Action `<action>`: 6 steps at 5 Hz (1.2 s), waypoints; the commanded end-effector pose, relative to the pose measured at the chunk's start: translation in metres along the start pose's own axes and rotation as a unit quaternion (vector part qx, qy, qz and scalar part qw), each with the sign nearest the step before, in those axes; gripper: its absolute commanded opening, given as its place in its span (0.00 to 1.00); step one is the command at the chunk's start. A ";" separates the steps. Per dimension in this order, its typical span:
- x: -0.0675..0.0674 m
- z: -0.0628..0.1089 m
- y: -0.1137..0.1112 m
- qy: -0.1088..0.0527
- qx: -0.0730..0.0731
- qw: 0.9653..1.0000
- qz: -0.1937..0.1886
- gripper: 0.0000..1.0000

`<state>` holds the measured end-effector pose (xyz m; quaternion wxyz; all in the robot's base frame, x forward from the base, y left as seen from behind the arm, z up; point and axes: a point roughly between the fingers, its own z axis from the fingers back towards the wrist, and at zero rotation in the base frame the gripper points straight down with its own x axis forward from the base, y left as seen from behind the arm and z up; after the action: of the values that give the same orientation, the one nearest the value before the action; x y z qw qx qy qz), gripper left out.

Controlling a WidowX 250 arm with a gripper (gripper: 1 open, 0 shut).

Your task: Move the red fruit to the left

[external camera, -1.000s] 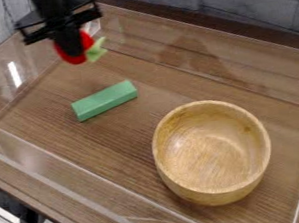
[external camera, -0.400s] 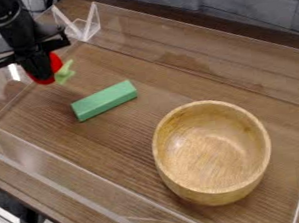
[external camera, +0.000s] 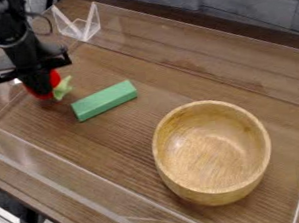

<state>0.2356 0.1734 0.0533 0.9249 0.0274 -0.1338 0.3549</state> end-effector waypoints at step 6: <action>-0.001 -0.017 0.005 -0.023 0.093 0.995 -0.014 1.00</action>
<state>0.2280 0.1757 0.0258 0.9215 0.1178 -0.1035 0.3553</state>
